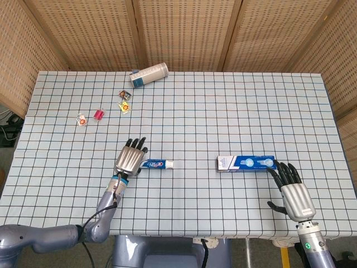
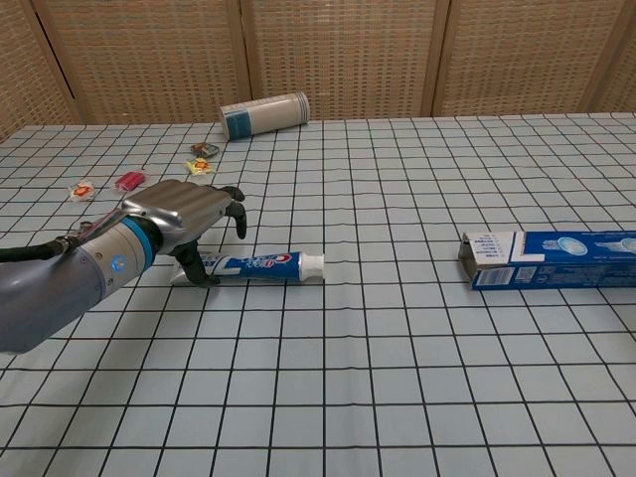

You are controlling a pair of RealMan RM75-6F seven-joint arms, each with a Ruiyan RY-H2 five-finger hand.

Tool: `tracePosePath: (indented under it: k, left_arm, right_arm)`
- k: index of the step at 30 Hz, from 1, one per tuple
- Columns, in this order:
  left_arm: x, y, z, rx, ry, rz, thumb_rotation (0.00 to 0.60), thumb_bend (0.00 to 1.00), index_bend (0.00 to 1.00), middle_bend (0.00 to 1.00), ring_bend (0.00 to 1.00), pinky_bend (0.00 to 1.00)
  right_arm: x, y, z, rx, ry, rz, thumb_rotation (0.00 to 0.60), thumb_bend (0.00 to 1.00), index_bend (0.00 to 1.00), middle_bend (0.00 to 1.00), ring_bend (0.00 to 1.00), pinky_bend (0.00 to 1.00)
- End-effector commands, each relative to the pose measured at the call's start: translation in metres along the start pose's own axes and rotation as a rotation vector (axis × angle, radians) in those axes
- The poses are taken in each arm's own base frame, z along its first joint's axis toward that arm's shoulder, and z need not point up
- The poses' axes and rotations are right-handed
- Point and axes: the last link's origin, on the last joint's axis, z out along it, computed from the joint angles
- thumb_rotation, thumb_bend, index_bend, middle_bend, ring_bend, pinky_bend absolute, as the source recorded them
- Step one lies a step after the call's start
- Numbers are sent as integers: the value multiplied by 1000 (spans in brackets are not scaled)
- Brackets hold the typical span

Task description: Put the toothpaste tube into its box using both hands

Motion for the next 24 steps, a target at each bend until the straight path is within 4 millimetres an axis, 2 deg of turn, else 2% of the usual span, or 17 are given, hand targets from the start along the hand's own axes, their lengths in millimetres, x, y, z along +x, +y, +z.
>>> tracePosePath:
  k: [1, 5, 8, 16, 18, 24]
  left_arm:
    - [-1, 5, 3, -8, -2, 14, 600, 251, 341, 91, 128, 137]
    - [-3, 13, 7, -17, 2, 32, 600, 260, 371, 119, 151, 159]
    - [-5, 17, 10, -21, 16, 51, 600, 325, 447, 189, 219, 212]
    - [-8, 21, 12, -14, 61, 75, 600, 574, 795, 497, 480, 414]
    - [-7, 19, 12, -13, 86, 68, 600, 587, 830, 525, 502, 433]
    - [4, 3, 10, -9, 163, 68, 600, 593, 835, 530, 505, 438]
  right_arm:
    - [1, 0, 0, 0, 3, 5, 600, 125, 165, 0, 0, 0]
    - [1, 0, 0, 2, 5, 10, 600, 125, 165, 0, 0, 0]
    - [2, 0, -1, 2, 9, 13, 600, 125, 165, 0, 0, 0]
    - [6, 0, -2, 7, 23, 24, 600, 125, 180, 0, 0, 0]
    - [6, 0, -3, 8, 23, 27, 600, 125, 181, 0, 0, 0]
    - [9, -3, -4, 18, 27, 33, 600, 124, 182, 0, 0, 0]
